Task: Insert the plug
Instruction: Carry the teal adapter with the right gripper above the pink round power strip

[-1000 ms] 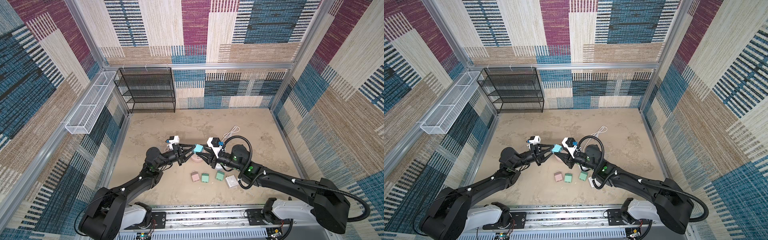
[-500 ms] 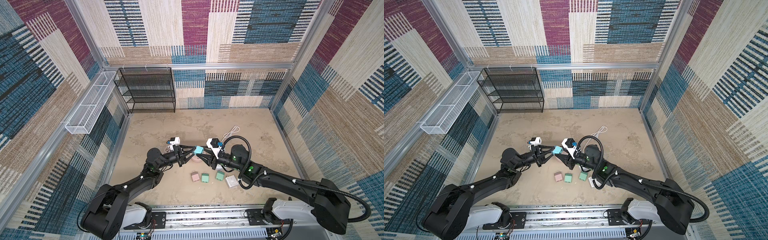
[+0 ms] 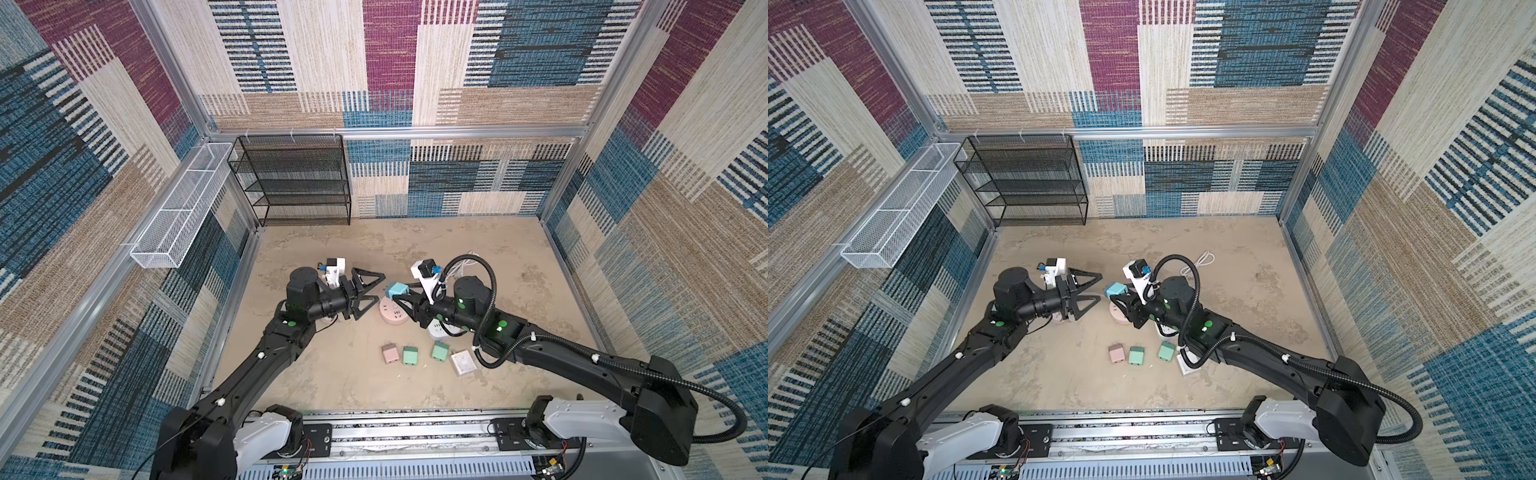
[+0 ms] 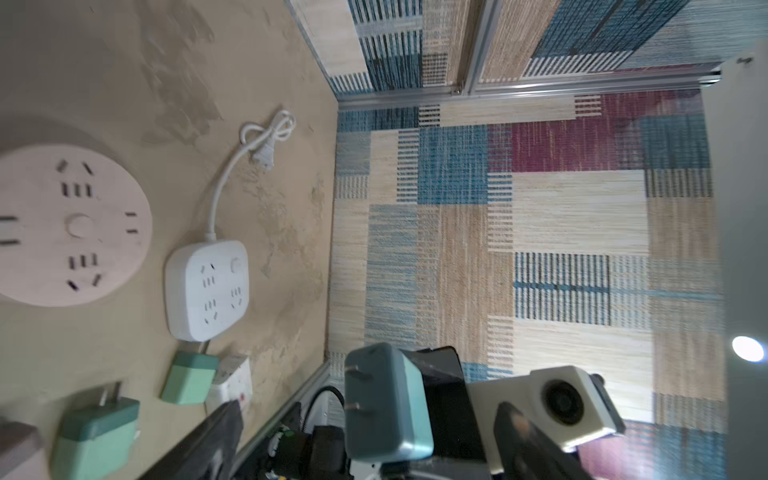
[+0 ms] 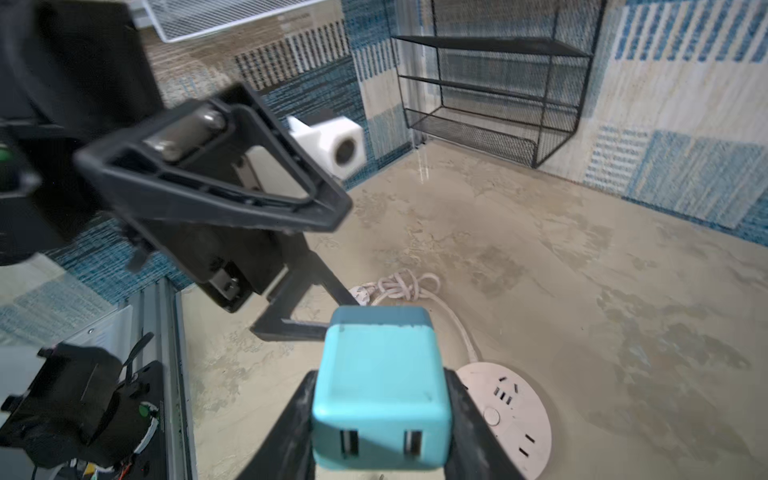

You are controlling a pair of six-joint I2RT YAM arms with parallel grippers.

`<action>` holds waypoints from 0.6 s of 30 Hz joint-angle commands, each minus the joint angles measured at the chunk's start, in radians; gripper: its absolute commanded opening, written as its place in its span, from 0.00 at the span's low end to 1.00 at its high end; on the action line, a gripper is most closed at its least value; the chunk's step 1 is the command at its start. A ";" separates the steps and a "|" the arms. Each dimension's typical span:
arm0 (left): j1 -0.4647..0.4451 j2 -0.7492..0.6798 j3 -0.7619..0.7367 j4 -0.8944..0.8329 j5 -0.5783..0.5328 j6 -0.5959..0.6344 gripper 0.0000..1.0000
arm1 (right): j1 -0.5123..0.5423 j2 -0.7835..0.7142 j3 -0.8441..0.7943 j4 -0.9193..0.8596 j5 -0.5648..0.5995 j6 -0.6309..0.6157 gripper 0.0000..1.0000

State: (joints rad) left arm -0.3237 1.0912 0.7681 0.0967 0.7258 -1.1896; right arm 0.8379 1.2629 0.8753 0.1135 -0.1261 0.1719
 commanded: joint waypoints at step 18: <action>0.004 -0.195 0.087 -0.746 -0.522 0.571 1.00 | -0.008 0.657 1.064 -1.135 0.271 0.335 0.00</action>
State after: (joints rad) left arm -0.3210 0.9104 0.8703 -0.6510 0.2131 -0.6514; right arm 0.8299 1.8656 1.8622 -0.8402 0.1268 0.5179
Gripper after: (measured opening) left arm 0.996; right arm 0.420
